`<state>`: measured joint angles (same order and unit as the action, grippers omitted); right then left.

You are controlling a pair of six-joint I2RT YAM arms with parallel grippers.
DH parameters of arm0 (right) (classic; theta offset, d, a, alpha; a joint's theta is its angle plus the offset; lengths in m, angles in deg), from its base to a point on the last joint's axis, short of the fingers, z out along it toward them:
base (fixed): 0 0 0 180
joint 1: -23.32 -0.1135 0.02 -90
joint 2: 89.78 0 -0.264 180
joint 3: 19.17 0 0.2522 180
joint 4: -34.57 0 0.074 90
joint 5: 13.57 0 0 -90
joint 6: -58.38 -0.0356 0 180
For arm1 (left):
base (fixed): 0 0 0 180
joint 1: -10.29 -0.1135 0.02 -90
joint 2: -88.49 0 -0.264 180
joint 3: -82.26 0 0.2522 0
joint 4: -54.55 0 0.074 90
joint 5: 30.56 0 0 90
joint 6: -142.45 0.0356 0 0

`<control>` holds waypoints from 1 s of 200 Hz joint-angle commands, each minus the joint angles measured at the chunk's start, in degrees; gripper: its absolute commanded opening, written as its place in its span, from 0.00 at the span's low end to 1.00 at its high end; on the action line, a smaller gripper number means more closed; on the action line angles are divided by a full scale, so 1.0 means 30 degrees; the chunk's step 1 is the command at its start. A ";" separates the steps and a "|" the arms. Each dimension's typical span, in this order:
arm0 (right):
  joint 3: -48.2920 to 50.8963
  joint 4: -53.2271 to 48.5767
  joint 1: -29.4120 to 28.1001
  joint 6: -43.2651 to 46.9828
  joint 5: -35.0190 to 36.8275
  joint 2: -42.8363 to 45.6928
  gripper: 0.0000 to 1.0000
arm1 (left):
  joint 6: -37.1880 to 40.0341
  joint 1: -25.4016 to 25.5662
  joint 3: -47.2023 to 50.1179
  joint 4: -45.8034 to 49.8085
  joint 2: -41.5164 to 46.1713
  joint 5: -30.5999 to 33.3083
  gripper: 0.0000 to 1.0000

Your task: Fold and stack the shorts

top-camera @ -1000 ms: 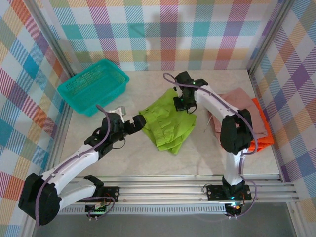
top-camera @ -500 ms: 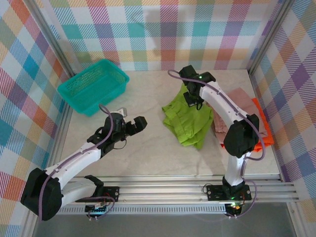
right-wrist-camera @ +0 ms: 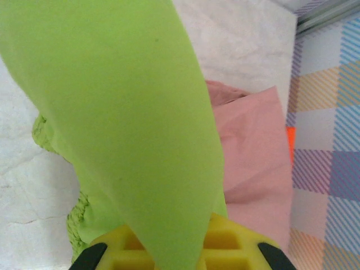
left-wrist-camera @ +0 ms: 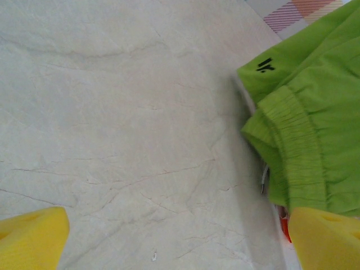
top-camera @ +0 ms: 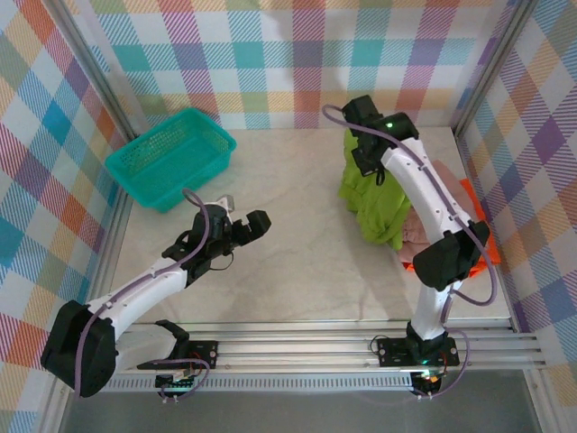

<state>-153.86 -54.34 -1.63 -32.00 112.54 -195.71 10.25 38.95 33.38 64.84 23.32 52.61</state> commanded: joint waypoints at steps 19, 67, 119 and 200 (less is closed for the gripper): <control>-0.2836 -0.1949 0.1194 0.0684 0.0910 0.0296 0.00 | 0.0007 -0.0197 -0.0454 -0.0998 -0.0335 -0.0323 1.00; -0.0682 -0.1293 0.3820 0.0589 0.1006 0.1337 0.00 | -0.0020 -0.0193 -0.0480 -0.1073 -0.0507 -0.0416 1.00; 0.5366 0.4215 0.7017 0.2899 0.1198 0.3898 0.01 | -0.0025 -0.0188 -0.0434 -0.1241 -0.0864 -0.0429 1.00; 1.0541 1.1923 0.9133 0.7482 0.3106 0.4771 0.07 | 0.0056 -0.0188 -0.0906 -0.1240 -0.1916 -0.0803 1.00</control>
<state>-123.56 -29.27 24.84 -16.00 117.18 -182.48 10.08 38.95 32.44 61.94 17.20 50.90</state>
